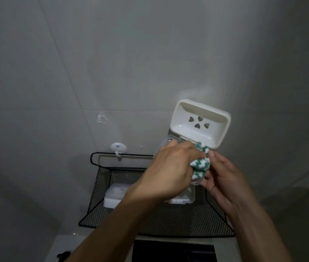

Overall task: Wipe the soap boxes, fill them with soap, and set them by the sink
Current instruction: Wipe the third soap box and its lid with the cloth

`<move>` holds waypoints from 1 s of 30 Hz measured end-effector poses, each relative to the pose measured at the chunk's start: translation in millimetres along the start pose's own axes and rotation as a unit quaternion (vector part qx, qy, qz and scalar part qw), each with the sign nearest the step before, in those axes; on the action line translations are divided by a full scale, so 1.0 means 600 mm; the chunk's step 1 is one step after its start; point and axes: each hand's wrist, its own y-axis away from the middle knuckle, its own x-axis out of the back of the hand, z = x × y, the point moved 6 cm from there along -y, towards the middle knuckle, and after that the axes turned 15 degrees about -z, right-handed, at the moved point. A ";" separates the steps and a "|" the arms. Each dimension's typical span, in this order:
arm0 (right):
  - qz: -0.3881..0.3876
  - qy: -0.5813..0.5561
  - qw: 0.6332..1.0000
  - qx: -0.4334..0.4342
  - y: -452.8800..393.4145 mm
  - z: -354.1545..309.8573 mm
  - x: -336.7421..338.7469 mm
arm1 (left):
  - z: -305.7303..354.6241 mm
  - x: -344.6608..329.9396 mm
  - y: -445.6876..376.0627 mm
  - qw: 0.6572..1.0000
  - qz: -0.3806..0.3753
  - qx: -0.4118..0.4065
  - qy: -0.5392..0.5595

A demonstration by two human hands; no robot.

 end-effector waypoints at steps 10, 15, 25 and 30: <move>0.016 0.034 0.999 0.007 0.008 -0.018 -0.001 | 0.005 -0.006 0.005 0.997 -0.078 -0.006 -0.026; 0.004 0.060 0.998 0.011 0.010 -0.020 -0.005 | 0.011 0.007 0.008 0.993 -0.092 -0.010 -0.069; 0.024 0.070 0.997 0.002 0.008 -0.026 0.005 | -0.015 0.048 0.012 0.976 0.002 0.042 -0.212; 0.021 0.067 0.997 0.012 0.004 -0.027 -0.002 | -0.012 0.056 0.017 0.959 0.094 0.122 -0.236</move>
